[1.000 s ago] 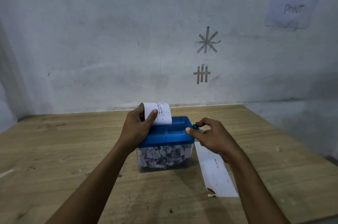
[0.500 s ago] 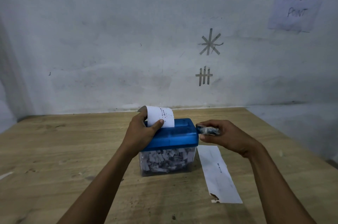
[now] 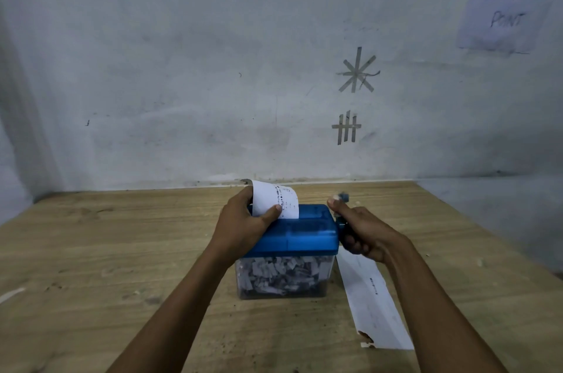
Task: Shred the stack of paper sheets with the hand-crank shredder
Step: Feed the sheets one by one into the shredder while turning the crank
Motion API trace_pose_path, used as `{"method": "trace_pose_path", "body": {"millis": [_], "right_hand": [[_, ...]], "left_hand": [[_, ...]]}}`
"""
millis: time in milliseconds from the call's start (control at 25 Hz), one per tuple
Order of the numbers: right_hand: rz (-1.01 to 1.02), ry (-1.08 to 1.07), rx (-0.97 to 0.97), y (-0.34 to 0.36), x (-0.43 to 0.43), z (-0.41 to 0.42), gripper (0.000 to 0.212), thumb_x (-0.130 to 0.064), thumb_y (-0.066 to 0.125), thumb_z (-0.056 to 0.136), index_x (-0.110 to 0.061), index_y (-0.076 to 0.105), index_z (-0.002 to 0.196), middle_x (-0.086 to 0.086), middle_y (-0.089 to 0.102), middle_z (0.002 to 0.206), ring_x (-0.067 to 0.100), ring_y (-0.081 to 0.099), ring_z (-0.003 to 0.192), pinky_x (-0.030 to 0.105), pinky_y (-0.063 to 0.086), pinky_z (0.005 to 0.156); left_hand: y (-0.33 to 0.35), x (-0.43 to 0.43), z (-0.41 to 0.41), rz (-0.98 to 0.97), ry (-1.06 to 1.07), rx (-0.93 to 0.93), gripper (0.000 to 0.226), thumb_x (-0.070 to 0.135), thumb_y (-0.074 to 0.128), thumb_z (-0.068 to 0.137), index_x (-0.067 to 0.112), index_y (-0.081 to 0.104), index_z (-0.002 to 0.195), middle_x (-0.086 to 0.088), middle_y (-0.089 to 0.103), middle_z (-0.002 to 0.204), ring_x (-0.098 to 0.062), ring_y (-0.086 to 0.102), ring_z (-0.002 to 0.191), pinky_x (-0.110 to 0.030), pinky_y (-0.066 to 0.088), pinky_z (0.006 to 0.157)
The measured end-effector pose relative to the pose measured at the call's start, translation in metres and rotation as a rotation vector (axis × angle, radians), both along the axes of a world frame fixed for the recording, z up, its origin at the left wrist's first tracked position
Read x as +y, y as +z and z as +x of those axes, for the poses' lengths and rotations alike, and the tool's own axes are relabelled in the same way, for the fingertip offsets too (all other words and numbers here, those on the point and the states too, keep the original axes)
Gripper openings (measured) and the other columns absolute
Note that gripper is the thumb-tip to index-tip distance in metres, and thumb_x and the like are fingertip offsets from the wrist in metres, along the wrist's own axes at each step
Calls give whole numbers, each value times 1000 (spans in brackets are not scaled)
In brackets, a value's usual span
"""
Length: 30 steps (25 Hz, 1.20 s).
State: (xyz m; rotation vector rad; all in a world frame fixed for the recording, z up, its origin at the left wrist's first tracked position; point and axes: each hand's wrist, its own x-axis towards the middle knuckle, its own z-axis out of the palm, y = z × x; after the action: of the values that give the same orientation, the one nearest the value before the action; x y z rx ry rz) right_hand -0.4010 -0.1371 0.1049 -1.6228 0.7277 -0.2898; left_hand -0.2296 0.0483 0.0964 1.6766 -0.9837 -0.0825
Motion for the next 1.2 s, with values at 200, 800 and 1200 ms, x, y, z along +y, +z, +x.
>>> {"method": "trace_pose_path", "body": {"millis": [200, 800, 1200], "right_hand": [[287, -65, 63, -5, 8, 6, 51, -58, 58, 92, -11, 57, 71, -1, 46, 47, 7, 38, 33, 15, 23, 31], [-576, -138, -158, -54, -4, 5, 20, -9, 57, 100, -20, 69, 89, -2, 72, 85, 12, 68, 82, 26, 50, 71], [-532, -132, -362, 5, 64, -67, 13, -15, 62, 97, -24, 67, 104, -11, 73, 95, -1, 67, 89, 17, 54, 73]], "left_hand": [[-1, 2, 0, 21, -11, 26, 56, 54, 86, 71, 36, 61, 118, 21, 67, 111, -4, 66, 101, -26, 59, 82], [4, 6, -12, 181, 65, -167, 105, 94, 71, 38, 31, 56, 120, 14, 64, 111, -7, 61, 97, -32, 58, 79], [4, 6, -7, 242, 113, -238, 113, 100, 63, 42, 29, 52, 130, 8, 66, 120, -14, 62, 101, -37, 59, 80]]}}
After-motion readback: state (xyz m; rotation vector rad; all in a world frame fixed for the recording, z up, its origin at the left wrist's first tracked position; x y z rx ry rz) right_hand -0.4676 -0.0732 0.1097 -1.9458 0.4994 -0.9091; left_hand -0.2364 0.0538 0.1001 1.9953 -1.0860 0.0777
